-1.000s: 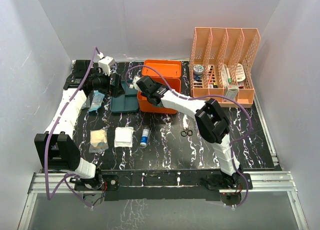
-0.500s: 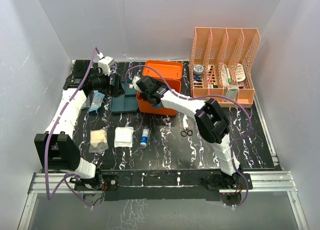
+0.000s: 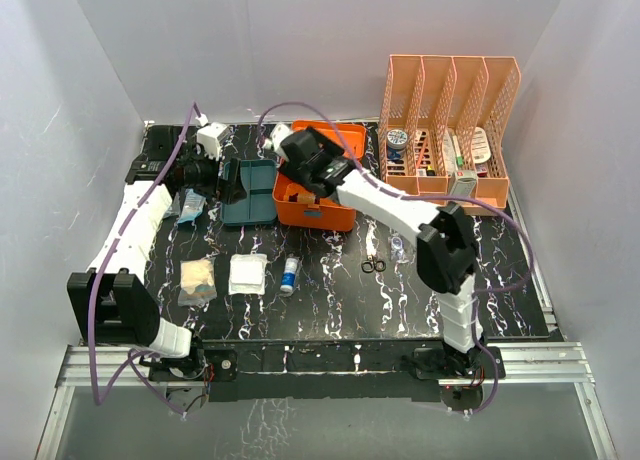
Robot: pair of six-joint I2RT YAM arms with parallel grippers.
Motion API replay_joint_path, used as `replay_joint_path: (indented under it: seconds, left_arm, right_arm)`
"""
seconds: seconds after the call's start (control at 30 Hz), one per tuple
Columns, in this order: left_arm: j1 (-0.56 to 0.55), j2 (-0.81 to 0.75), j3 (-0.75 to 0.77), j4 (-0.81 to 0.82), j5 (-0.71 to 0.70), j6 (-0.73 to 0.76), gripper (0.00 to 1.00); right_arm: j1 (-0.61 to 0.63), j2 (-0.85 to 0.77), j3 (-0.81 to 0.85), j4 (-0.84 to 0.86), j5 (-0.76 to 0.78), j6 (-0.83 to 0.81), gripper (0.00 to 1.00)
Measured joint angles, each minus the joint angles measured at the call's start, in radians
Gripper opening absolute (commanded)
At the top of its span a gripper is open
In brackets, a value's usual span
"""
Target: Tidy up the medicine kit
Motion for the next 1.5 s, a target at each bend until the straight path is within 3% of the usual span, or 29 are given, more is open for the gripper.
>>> replay_joint_path:
  seconds: [0.17,0.43,0.67,1.0,1.5]
  left_arm:
    - [0.0,-0.027,-0.022,-0.1,-0.018,0.023,0.97]
    - [-0.006,-0.069,-0.067,-0.261,-0.056,-0.001,0.92]
    - [-0.121,-0.111,-0.198,-0.3,-0.186,-0.213,0.91]
    - [-0.214,0.009,-0.267,-0.223,-0.354,-0.513,0.91]
    - [-0.301,0.103,-0.439,-0.049,-0.474,-0.651,0.83]
  right_arm:
    - [-0.051,-0.209,-0.019,0.023,0.009,0.072,0.86]
    - [-0.125,-0.546,-0.21,0.117,0.045,0.181,0.92]
    - [-0.142,-0.571,-0.358,0.11,0.048,0.239,0.94]
    - [-0.208,-0.601,-0.415,0.103,0.056,0.287,0.98]
    - [-0.276,-0.659,-0.479,0.086,0.058,0.332,0.98]
